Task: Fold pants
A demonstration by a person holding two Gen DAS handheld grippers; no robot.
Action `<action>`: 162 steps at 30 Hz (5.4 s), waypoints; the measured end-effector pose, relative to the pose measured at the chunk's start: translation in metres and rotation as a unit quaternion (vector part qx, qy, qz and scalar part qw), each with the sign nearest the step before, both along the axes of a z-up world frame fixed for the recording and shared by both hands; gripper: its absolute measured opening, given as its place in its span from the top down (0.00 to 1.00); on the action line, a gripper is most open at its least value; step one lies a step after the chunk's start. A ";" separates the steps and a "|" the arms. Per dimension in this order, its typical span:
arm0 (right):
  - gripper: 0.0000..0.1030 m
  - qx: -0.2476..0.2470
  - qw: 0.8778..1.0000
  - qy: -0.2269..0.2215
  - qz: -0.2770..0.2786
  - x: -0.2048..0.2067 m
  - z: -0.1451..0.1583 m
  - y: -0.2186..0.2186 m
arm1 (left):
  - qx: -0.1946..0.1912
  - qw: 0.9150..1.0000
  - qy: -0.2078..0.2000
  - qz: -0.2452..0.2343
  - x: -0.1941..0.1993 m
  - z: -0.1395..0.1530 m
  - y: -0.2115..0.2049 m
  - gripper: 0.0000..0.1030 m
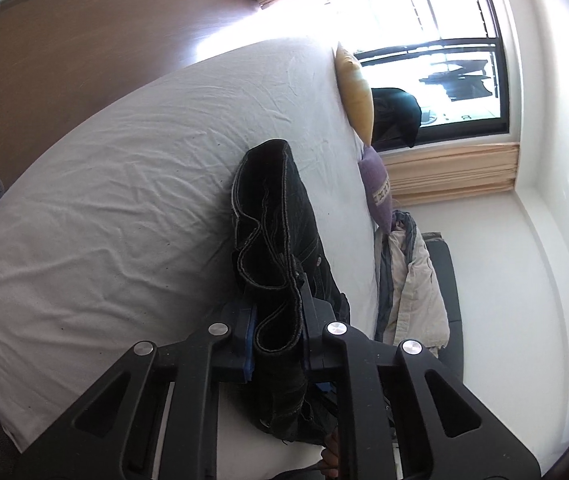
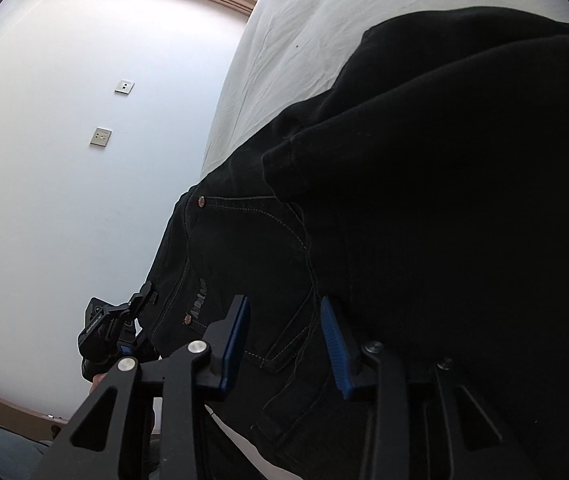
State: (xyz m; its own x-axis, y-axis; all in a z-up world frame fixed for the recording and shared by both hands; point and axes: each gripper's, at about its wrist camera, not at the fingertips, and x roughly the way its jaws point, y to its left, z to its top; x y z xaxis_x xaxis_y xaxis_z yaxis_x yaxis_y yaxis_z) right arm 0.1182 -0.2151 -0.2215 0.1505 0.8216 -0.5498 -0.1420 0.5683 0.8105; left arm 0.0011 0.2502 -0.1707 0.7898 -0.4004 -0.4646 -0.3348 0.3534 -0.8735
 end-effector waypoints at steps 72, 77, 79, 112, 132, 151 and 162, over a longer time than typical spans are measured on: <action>0.26 -0.066 0.986 -0.090 -0.127 -0.023 0.062 -0.237 | 0.319 0.817 -0.122 -0.465 0.097 0.069 -0.455 0.41; 0.26 -0.017 0.991 -0.126 -0.029 -0.029 0.077 -0.180 | 0.302 0.862 -0.091 -0.397 0.133 0.049 -0.393 0.41; 0.26 -0.021 0.994 -0.110 -0.009 -0.029 0.063 -0.166 | 0.312 0.862 -0.092 -0.389 0.148 0.039 -0.387 0.41; 0.21 -0.081 0.989 -0.047 -0.112 -0.045 0.036 -0.226 | 0.260 0.876 -0.065 -0.401 0.116 -0.007 -0.299 0.36; 0.77 -0.187 0.979 -0.038 -0.079 -0.006 0.033 -0.169 | 0.247 0.861 0.008 -0.443 0.167 -0.026 -0.326 0.78; 0.81 -0.162 0.976 -0.109 -0.093 0.129 0.065 -0.110 | 0.338 0.861 -0.011 -0.380 0.273 -0.018 -0.262 0.79; 0.71 -0.126 0.983 -0.079 -0.111 0.142 0.016 -0.124 | 0.322 0.874 -0.005 -0.362 0.292 -0.068 -0.230 0.56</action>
State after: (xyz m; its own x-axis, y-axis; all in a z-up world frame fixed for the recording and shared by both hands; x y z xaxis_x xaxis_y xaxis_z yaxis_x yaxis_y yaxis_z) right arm 0.2605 -0.3395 -0.2058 0.4100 0.5995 -0.6874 -0.1045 0.7795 0.6176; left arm 0.2931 0.0206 -0.2384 0.4431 -0.4549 -0.7725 0.1882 0.8897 -0.4160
